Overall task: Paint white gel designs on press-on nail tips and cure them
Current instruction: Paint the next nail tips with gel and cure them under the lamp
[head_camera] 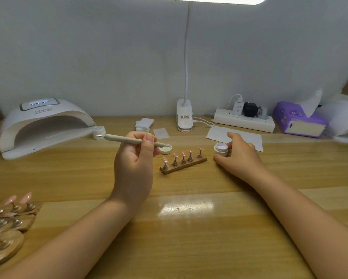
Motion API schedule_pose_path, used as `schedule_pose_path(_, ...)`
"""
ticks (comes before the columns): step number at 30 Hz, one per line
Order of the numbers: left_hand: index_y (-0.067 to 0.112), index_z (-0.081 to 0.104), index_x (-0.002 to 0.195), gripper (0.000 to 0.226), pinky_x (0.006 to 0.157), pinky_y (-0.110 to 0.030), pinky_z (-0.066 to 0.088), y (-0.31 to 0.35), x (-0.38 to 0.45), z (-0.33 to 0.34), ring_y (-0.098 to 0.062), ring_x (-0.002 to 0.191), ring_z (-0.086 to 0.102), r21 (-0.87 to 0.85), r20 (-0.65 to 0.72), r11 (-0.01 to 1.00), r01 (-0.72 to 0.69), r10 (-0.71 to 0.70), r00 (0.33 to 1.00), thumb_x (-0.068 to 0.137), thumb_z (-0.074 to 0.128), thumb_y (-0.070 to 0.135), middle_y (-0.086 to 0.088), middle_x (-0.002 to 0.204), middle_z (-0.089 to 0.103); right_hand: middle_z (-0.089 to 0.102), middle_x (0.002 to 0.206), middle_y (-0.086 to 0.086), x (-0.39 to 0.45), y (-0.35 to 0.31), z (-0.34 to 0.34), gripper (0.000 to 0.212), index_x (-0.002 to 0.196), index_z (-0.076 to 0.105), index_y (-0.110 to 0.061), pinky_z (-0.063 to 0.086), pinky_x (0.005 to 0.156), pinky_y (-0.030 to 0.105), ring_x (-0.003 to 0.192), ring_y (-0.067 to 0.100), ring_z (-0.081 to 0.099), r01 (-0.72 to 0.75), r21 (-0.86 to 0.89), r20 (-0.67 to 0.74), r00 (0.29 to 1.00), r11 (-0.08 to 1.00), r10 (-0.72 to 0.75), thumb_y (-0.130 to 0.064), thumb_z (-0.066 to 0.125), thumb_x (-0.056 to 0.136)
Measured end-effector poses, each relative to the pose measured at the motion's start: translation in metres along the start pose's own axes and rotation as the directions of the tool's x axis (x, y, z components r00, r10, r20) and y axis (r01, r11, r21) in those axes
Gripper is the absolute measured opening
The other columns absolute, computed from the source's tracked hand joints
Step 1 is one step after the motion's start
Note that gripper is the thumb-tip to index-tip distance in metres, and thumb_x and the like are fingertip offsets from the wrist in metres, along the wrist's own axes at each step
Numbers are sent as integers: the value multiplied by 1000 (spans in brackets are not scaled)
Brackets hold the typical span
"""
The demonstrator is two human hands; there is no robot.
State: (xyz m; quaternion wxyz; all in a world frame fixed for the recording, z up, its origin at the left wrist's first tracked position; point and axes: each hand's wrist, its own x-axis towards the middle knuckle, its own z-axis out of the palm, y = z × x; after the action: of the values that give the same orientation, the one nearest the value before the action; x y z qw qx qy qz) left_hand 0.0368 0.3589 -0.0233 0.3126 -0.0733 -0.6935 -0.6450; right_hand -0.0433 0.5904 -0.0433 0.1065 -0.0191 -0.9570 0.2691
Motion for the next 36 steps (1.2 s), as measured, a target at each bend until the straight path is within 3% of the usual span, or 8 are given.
schedule_pose_path(3,22,59,89,16,67,-14,50,1,0,0,-4,76,64,5,2,1000,1,-1,1000,99,47,23,17,77,66,58,108,-5,-1,2,-2,74,146,29,-19,45,98,43,118,27,50,51,87,-65,997,995,-45,-38,67,85)
schedule_pose_path(6,24,58,88,16,68,-14,51,5,1,1,-3,75,64,6,7,1000,-19,19,1000,100,48,25,18,76,66,53,99,-8,-3,-3,-9,70,141,36,-18,48,80,33,99,16,55,108,215,-175,982,971,-71,-29,72,82)
schedule_pose_path(8,25,58,87,14,69,-16,51,10,1,1,-3,75,64,1,23,999,-50,50,999,97,49,29,17,76,66,52,97,-7,-8,-14,-13,66,135,41,-18,51,78,33,93,14,55,200,256,-255,958,946,-134,-24,76,78)
schedule_pose_path(12,28,58,86,12,70,-23,55,21,2,3,-7,78,66,11,69,993,-118,117,991,94,49,32,14,81,68,54,99,-1,-23,-44,-17,65,128,45,-15,54,77,26,87,13,55,447,202,-306,874,871,-378,-17,80,73)
schedule_pose_path(16,24,58,88,12,60,-18,52,27,1,4,-8,71,64,40,111,984,-173,168,979,94,49,29,9,82,67,55,98,-1,-39,-64,-14,70,131,44,-13,49,76,16,84,10,54,586,140,-270,798,798,-538,-18,82,72)
schedule_pose_path(24,22,57,85,14,57,-30,49,24,-1,4,-18,67,62,163,145,964,-212,189,971,94,48,29,-2,70,62,57,98,0,-49,-76,-11,69,130,45,-15,50,76,27,84,11,55,653,134,-245,751,746,-613,-19,82,72)
schedule_pose_path(36,27,56,85,11,56,-25,50,22,-1,4,-14,67,61,181,156,961,-209,182,971,93,48,28,2,71,61,58,100,-2,-49,-76,-10,68,129,48,-14,48,81,18,86,7,54,678,114,-273,724,726,-634,-17,83,71)
